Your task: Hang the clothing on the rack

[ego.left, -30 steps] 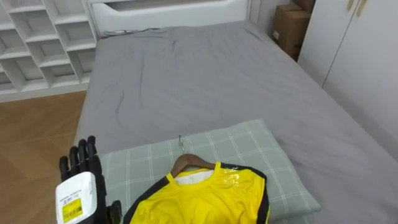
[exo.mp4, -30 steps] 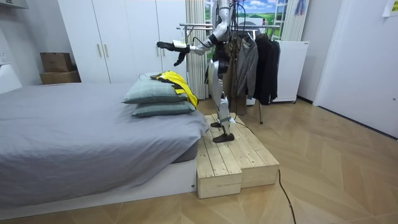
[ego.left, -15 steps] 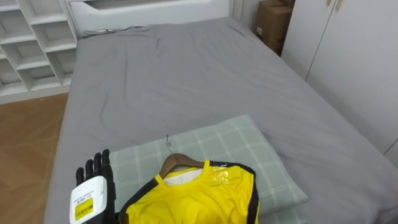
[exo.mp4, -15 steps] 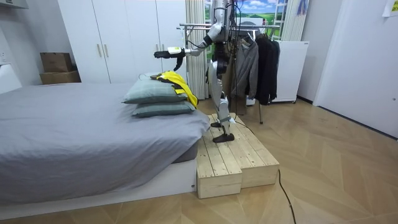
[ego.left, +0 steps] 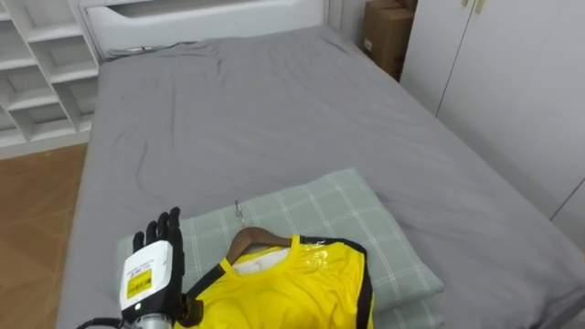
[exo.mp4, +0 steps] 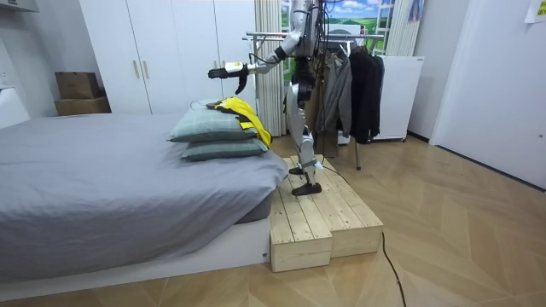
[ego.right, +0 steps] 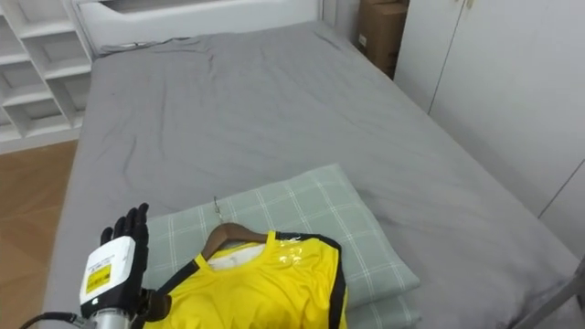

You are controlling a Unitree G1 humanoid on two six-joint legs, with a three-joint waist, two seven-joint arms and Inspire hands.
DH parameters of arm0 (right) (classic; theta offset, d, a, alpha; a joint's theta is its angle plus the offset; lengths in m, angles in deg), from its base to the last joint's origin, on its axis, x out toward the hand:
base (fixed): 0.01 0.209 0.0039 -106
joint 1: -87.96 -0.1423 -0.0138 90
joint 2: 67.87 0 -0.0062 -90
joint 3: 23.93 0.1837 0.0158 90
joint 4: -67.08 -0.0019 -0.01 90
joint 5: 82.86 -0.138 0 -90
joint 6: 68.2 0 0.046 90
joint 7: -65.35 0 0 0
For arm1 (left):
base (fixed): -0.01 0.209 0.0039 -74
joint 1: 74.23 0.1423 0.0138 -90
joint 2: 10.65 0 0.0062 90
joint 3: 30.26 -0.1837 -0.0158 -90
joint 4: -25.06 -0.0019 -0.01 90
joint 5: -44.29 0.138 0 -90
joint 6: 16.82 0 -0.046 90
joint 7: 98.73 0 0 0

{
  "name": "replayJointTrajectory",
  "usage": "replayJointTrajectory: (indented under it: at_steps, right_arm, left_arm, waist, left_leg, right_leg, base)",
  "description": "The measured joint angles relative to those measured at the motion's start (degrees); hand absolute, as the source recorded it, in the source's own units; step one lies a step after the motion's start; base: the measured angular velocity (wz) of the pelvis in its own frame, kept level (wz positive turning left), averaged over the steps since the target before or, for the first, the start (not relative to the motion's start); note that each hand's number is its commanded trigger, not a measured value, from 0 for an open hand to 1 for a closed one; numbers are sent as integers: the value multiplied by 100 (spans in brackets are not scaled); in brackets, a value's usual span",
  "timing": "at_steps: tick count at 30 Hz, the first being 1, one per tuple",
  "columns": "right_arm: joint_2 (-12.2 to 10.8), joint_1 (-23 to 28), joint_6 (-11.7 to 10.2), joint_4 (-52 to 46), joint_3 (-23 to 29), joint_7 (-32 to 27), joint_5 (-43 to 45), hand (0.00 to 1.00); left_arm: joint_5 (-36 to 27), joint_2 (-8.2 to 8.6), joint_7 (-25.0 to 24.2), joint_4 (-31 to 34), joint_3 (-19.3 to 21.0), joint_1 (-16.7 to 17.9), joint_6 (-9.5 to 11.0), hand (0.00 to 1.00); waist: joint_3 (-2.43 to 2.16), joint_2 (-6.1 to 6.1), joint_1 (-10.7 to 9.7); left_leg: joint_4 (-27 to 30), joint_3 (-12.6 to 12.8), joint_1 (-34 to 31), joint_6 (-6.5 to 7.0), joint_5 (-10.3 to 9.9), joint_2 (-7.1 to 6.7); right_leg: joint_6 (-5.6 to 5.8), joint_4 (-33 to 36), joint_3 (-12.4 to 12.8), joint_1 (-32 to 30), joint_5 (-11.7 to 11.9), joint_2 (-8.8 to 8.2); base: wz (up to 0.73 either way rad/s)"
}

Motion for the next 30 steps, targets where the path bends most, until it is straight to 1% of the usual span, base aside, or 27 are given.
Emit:
replayJointTrajectory:
  at_steps: [2,5,9,11,12,14,18,20,22,24,27,28,30]
  right_arm:
    - [27,11,-15,-19,3,-8,92,0]
    - [72,53,-52,-19,12,-11,103,0]
    - [93,117,-52,-19,39,-32,120,0]
    - [99,163,-52,-7,111,-48,124,0]
    - [99,181,-52,-7,127,-54,125,0]
    - [107,235,-51,3,247,-56,125,0]
    - [170,285,-33,27,263,-48,192,0]
    - [214,307,73,142,254,-77,446,0]
    - [214,333,130,157,254,-126,661,0]
    - [210,365,190,177,250,-161,882,0]
    - [211,450,332,236,224,-213,1196,0]
    - [205,451,407,254,222,-213,1274,0]
    - [184,488,539,269,223,-210,1433,0]
  left_arm:
    - [0,0,-82,0,-1,-79,2,0]
    - [0,0,-100,0,1,-182,15,0]
    - [-20,2,-135,-2,-1,-209,15,0]
    - [-222,6,-217,-34,-8,-209,15,0]
    - [-254,6,-233,-52,-5,-208,15,0]
    - [-376,10,-317,-92,-2,-205,13,0]
    - [-379,40,-341,-95,-13,-205,13,0]
    - [-417,55,-343,-209,-16,-206,15,0]
    - [-514,85,-343,-377,-17,-206,15,0]
    - [-676,94,-346,-482,-16,-206,16,0]
    - [-1034,93,-376,-816,6,-238,69,0]
    - [-1261,92,-470,-932,45,-239,66,0]
    - [-1515,91,-567,-1053,112,-239,44,0]
  waist:
    - [-11,19,-17]
    - [-13,23,-22]
    - [-9,18,-51]
    - [-5,22,-67]
    - [-1,24,-73]
    - [28,40,-86]
    - [53,50,-95]
    - [56,50,-160]
    - [57,49,-206]
    - [70,28,-253]
    - [75,1,-284]
    - [81,-21,-290]
    - [58,-59,-294]
  left_leg:
    - [-1,24,-2,0,0,0]
    - [-1,52,4,0,0,0]
    - [0,85,17,0,0,0]
    - [0,116,19,0,0,0]
    - [0,117,19,0,0,0]
    - [-10,129,18,0,0,0]
    - [-9,153,19,0,0,0]
    - [-11,156,22,0,0,0]
    - [-13,156,21,0,0,1]
    - [-15,153,16,0,0,0]
    - [-22,162,55,0,0,6]
    - [-29,175,90,0,0,9]
    - [-46,193,102,0,0,11]
  right_leg:
    - [0,2,33,-15,0,1]
    - [0,2,77,-19,0,2]
    - [0,3,82,-14,0,2]
    - [0,2,92,-12,0,1]
    - [0,2,93,-11,0,2]
    - [0,5,94,-5,0,1]
    - [0,9,122,-17,0,2]
    - [0,14,124,-13,0,3]
    - [0,15,124,-17,0,4]
    - [0,17,123,-29,0,4]
    - [0,75,135,-57,-1,8]
    - [-14,122,137,-59,-20,10]
    - [-14,127,137,-68,-21,11]
  base:
    - [-5]
    - [-4]
    - [-2]
    - [0]
    - [0]
    - [0]
    - [-4]
    - [0]
    - [0]
    - [0]
    - [-2]
    - [-7]
    - [-7]
